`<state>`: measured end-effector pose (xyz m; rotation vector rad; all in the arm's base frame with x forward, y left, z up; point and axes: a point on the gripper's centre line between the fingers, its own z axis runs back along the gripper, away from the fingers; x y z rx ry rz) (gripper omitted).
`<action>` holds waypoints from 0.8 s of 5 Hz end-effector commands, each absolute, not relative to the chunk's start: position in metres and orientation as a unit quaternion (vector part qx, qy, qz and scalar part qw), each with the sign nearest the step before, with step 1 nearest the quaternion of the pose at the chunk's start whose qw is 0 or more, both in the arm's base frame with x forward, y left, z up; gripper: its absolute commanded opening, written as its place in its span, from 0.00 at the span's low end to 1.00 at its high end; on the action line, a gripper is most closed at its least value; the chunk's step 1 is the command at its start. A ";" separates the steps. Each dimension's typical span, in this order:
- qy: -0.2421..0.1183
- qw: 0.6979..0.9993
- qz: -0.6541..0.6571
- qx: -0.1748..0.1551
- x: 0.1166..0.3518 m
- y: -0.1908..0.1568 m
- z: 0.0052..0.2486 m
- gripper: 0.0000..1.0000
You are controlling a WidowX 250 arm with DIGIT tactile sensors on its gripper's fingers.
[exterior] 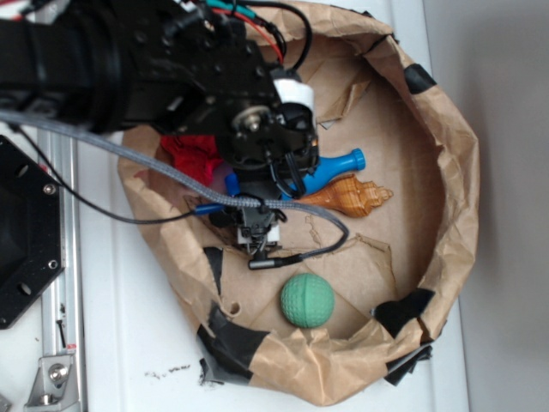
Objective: Grab the blue bottle.
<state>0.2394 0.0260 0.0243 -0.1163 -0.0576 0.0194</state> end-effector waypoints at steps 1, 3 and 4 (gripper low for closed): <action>-0.012 1.000 -0.016 0.013 0.250 0.026 0.054 0.00; -0.031 0.990 0.134 0.019 0.246 0.010 0.142 0.00; -0.024 0.971 0.240 0.001 0.248 0.006 0.154 0.00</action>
